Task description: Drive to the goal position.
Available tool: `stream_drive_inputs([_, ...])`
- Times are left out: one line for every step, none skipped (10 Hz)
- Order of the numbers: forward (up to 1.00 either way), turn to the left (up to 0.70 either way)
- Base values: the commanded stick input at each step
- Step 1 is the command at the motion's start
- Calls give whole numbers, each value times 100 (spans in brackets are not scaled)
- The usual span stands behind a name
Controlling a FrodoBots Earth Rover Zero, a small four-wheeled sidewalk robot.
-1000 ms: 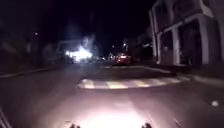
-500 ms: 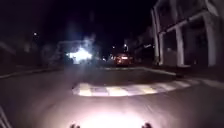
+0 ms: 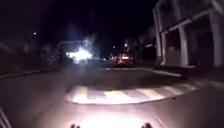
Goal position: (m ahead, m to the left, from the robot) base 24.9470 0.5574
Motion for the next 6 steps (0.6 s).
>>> stream_drive_inputs([70, 0])
stream_drive_inputs([70, 0])
stream_drive_inputs([70, 0])
stream_drive_inputs([70, 0])
stream_drive_inputs([70, 0])
stream_drive_inputs([70, 0])
